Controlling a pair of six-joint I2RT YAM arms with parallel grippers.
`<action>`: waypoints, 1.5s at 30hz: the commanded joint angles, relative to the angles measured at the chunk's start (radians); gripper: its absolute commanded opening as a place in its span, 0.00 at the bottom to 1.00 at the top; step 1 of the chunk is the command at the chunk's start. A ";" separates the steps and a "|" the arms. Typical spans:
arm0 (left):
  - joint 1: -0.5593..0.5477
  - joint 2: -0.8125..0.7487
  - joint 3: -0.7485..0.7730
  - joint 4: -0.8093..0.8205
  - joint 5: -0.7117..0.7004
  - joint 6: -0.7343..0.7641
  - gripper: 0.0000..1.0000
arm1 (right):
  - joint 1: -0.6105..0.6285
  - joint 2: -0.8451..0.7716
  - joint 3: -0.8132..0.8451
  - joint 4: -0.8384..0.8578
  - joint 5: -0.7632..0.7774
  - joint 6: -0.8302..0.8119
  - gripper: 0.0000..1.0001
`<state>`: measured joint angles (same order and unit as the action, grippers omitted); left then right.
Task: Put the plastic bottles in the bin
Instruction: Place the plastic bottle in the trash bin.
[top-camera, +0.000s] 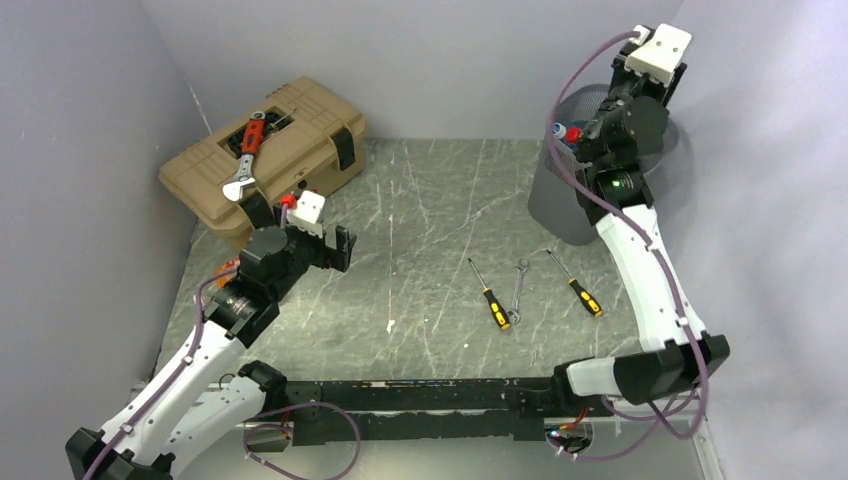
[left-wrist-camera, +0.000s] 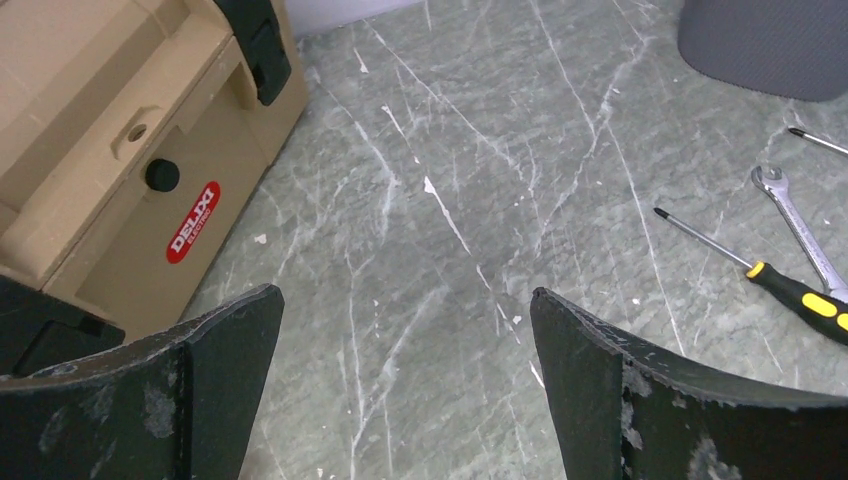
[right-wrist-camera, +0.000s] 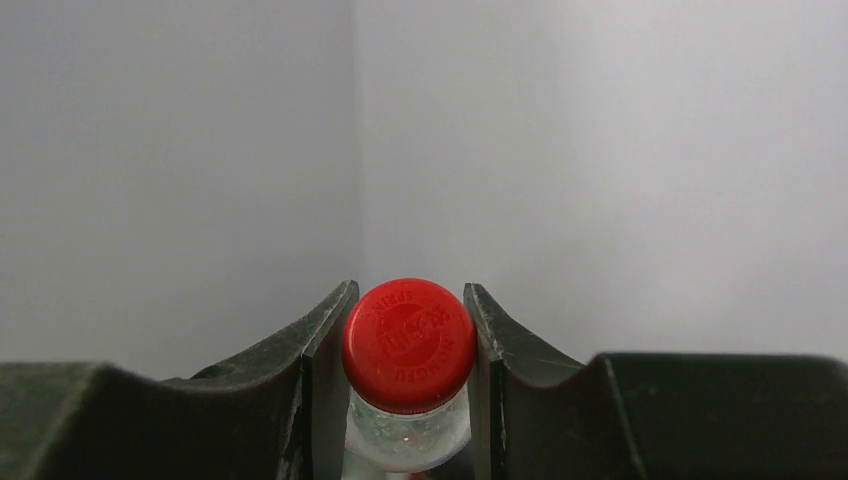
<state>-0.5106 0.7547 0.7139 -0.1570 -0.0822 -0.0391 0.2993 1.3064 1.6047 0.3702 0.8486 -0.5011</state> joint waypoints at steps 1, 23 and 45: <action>0.004 -0.038 0.028 0.023 -0.051 -0.013 0.99 | -0.182 -0.036 -0.073 0.088 -0.034 0.174 0.00; 0.003 -0.070 0.042 0.023 0.054 -0.021 0.99 | -0.483 0.283 -0.195 0.174 -0.302 0.560 0.00; 0.004 -0.050 0.047 0.013 0.073 -0.030 0.99 | -0.378 0.209 -0.220 -0.120 -0.478 0.552 0.77</action>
<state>-0.5098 0.6983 0.7189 -0.1623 -0.0227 -0.0498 -0.1467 1.5627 1.3788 0.3183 0.3988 0.0799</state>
